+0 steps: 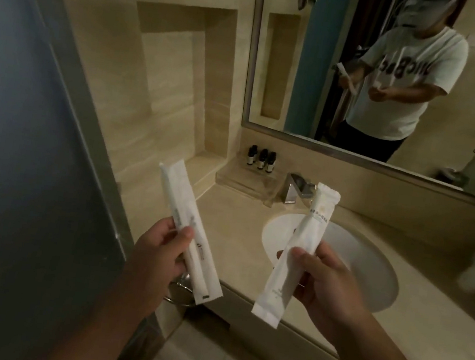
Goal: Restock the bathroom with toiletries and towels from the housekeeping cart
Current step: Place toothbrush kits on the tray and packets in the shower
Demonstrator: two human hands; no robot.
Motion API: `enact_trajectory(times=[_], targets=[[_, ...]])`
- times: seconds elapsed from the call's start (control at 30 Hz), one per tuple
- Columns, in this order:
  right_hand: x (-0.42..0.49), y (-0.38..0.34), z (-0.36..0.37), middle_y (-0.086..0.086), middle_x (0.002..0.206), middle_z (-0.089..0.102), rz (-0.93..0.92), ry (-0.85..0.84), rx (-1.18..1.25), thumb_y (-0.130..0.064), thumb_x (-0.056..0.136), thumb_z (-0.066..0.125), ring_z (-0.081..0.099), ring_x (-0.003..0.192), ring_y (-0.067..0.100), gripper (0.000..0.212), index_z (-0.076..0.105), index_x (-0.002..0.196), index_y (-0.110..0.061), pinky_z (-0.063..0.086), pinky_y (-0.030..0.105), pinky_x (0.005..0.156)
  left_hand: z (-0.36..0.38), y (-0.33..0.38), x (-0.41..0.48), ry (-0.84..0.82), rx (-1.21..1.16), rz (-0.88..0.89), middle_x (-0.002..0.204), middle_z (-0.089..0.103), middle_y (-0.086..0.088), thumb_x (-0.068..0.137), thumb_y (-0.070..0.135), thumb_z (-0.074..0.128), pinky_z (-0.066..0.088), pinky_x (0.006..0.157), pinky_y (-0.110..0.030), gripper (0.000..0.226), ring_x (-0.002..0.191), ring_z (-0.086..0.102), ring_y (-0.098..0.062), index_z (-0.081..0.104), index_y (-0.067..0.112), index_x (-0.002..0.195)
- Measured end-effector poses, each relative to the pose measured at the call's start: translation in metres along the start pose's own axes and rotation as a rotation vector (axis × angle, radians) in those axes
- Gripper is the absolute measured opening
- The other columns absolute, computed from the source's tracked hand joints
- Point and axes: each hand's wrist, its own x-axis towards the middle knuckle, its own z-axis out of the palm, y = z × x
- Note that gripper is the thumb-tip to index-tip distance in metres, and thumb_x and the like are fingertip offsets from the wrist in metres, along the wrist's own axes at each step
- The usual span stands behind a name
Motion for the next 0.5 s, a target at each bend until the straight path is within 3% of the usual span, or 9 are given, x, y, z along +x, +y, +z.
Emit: enact_trajectory(times=[0.1, 0.3, 0.5], targets=[[0.025, 0.0, -0.008, 0.009, 0.094, 0.073, 0.021, 0.01, -0.015, -0.011, 0.098, 0.055, 0.067, 0.091, 0.029, 0.029, 0.061, 0.126, -0.019, 0.054, 0.042, 0.077, 0.009, -0.004, 0.027, 0.017, -0.069, -0.054, 0.108, 0.074, -0.005, 0.098, 0.02, 0.059, 0.058, 0.09, -0.049, 0.02, 0.102, 0.072, -0.023, 0.065, 0.018, 0.118], [0.073, 0.003, -0.016, 0.011, 0.099, 0.073, 0.056, 0.038, -0.046, -0.01, 0.096, 0.057, 0.068, 0.095, 0.03, 0.028, 0.063, 0.118, -0.026, 0.056, 0.043, 0.078, 0.027, -0.02, 0.094, -0.025, -0.159, -0.142, 0.108, 0.074, -0.007, 0.099, 0.016, 0.058, 0.057, 0.092, -0.047, 0.018, 0.105, 0.07, -0.024, 0.068, 0.019, 0.114], [0.143, -0.002, -0.026, 0.014, 0.1, 0.073, 0.076, 0.134, -0.093, -0.008, 0.096, 0.058, 0.069, 0.094, 0.032, 0.036, 0.058, 0.13, -0.02, 0.057, 0.041, 0.074, 0.061, -0.045, 0.189, -0.074, -0.251, -0.242, 0.114, 0.07, -0.012, 0.098, 0.011, 0.059, 0.053, 0.098, -0.05, 0.024, 0.111, 0.066, -0.028, 0.063, 0.009, 0.122]])
